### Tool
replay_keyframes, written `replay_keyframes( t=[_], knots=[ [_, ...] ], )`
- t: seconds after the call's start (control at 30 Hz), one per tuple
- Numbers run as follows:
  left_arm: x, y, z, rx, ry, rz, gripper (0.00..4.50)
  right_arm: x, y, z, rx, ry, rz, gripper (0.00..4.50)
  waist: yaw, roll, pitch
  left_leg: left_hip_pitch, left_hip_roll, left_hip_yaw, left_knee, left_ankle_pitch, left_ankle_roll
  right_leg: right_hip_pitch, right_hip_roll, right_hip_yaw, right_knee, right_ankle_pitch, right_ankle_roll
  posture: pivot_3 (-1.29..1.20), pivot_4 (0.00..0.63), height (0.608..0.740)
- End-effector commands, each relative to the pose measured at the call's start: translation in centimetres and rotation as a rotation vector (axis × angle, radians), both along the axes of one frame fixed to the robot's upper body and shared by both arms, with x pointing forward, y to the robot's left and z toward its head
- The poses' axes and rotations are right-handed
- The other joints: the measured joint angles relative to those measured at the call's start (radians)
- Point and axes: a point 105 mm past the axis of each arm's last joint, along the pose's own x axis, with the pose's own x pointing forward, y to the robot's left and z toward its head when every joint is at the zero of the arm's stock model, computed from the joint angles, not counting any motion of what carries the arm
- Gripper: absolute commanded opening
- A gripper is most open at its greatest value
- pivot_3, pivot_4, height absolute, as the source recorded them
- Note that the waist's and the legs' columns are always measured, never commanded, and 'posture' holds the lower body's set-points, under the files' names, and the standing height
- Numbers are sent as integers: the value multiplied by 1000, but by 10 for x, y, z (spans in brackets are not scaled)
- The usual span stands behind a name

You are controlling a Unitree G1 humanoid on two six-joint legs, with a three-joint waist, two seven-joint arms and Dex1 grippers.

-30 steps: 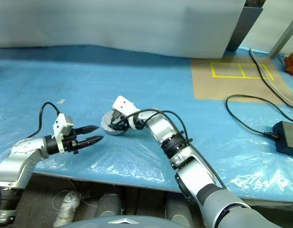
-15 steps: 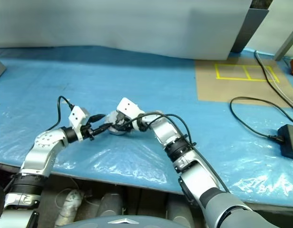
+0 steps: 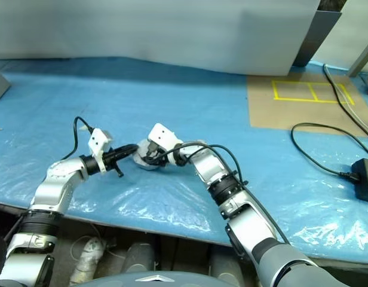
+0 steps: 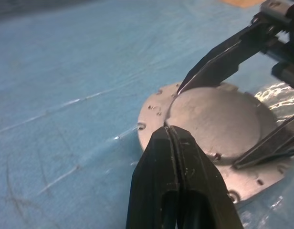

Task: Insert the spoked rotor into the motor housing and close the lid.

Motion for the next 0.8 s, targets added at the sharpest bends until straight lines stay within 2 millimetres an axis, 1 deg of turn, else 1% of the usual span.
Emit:
replay_keyframes(
  t=[0.03,0.13,0.37,0.43,0.5,0.57,0.7,0.77,0.8],
  knots=[
    [6,2,7,34,-55,9,43,3,-38,-50,-167,119,-120,2962,1,0,0,0,0,0,0,0,0,0,0,0,0,0,0,0,150,740],
    [3,-3,0,49,-41,-23,43,3,-38,-49,-165,116,-118,2962,1,0,0,0,0,0,-1,0,0,0,-1,0,0,0,0,0,150,740],
    [-8,-22,-3,55,-35,-143,43,3,-38,-47,-162,112,-113,2962,1,1,0,0,-1,0,-2,0,0,0,-1,0,-1,0,0,0,150,740],
    [-9,-21,-8,69,-6,-145,43,3,-37,-47,-163,110,-110,2962,2,1,0,0,-1,0,-3,0,0,0,-1,0,-2,0,0,0,150,740],
    [-11,-16,-20,128,18,-146,43,4,-37,-47,-166,104,-110,2962,2,1,-1,0,-1,0,-3,0,0,0,-1,0,-2,0,1,0,150,740],
    [-13,-13,-28,159,40,-150,43,5,-35,-45,-165,93,-111,2962,2,3,-3,1,-1,0,-4,0,0,1,-1,0,-3,-1,1,0,150,740],
    [-10,-17,-29,171,36,-153,43,13,-31,-33,-110,70,-141,2962,2,5,-7,1,-1,0,-6,0,0,1,-1,0,-6,-1,1,0,150,740],
    [-8,-19,-28,170,31,-151,0,13,-27,-21,-37,61,-128,3715,2,5,-7,1,-1,0,-6,0,0,1,-1,0,-6,-1,1,0,150,740],
    [-7,-20,-28,171,28,-151,0,11,-24,-15,-7,60,-110,3982,4,6,-7,1,-1,0,-6,0,0,1,-1,0,-6,-1,2,0,150,740]
  ],
)
